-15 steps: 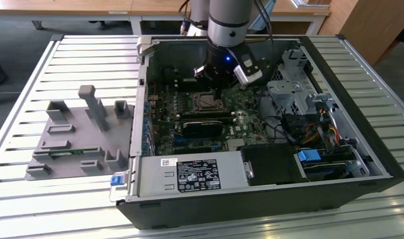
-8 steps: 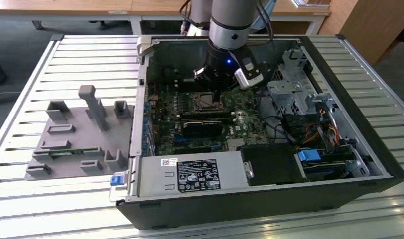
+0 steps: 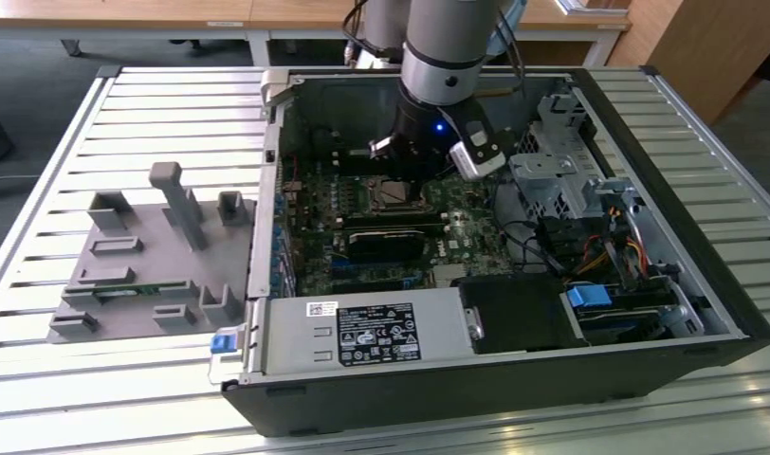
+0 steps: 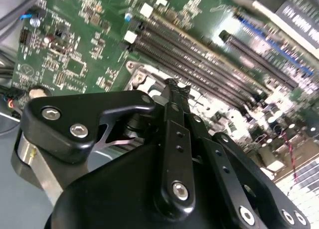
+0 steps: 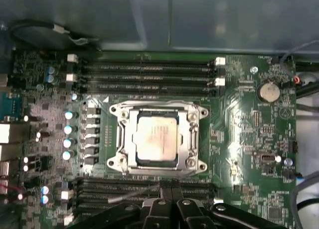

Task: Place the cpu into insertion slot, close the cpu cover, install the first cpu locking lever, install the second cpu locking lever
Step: 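Install the second cpu locking lever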

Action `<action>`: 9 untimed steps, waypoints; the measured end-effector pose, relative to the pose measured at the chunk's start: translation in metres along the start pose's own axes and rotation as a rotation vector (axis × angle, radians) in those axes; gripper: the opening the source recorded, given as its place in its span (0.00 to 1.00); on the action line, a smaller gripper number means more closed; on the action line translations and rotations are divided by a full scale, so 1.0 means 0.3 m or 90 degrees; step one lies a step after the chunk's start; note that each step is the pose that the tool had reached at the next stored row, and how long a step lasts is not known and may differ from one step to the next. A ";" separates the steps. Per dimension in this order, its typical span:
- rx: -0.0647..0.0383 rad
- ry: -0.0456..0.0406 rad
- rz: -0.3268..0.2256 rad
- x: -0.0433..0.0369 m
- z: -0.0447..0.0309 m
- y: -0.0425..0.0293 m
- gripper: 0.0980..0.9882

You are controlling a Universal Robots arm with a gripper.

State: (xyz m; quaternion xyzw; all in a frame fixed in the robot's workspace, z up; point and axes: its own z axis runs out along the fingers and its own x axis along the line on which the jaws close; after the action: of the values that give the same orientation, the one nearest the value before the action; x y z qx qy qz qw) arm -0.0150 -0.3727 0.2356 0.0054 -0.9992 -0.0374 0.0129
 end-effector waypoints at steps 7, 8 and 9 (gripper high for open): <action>-0.011 0.0000 0.000 0.025 0.000 -0.020 0.01; -0.014 -0.0001 -0.001 0.025 0.000 -0.023 0.01; -0.018 0.0001 -0.001 0.025 -0.001 -0.026 0.01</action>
State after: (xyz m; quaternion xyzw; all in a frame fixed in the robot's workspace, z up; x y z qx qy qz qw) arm -0.0225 -0.3806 0.2353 0.0056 -0.9986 -0.0514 0.0130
